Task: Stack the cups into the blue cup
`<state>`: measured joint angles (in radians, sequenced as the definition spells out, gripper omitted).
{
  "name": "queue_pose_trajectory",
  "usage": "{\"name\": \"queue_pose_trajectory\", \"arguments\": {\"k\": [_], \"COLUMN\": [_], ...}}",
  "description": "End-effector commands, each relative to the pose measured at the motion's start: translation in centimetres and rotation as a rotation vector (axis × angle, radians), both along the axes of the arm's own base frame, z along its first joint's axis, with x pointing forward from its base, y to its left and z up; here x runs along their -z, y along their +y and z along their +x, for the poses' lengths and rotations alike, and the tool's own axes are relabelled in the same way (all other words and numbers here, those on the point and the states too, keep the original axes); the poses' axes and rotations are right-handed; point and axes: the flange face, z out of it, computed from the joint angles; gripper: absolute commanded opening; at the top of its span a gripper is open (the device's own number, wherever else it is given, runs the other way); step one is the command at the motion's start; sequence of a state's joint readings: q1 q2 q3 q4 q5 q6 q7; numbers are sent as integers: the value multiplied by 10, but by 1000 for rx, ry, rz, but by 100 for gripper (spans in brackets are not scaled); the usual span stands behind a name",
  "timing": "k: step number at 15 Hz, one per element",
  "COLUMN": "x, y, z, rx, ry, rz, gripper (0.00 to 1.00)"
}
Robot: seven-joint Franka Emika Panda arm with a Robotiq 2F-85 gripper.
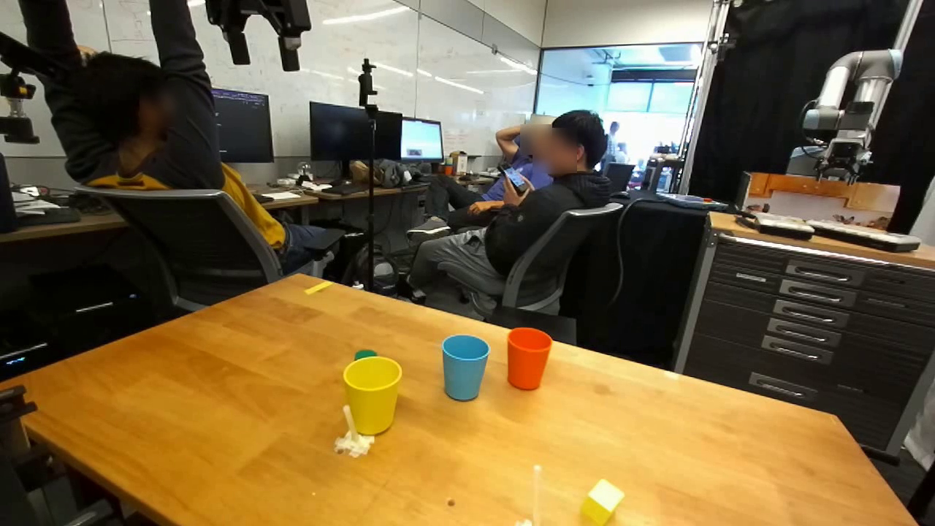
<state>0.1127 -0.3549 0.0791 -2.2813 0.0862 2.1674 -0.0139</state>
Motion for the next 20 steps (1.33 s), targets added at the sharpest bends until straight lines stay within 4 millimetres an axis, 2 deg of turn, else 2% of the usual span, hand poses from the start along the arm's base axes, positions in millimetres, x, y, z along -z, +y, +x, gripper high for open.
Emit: {"name": "queue_pose_trajectory", "arguments": {"k": [1,12,15,17,20], "x": [0,0,5,3,-4], "y": [0,0,-3,-12,-40], "z": [0,0,3,7,16], "rx": [0,0,24,54,114], "ry": [1,1,-19,-63,-132], "rz": [0,0,-16,-24,-14], "gripper": [100,100,100,100,100]}}
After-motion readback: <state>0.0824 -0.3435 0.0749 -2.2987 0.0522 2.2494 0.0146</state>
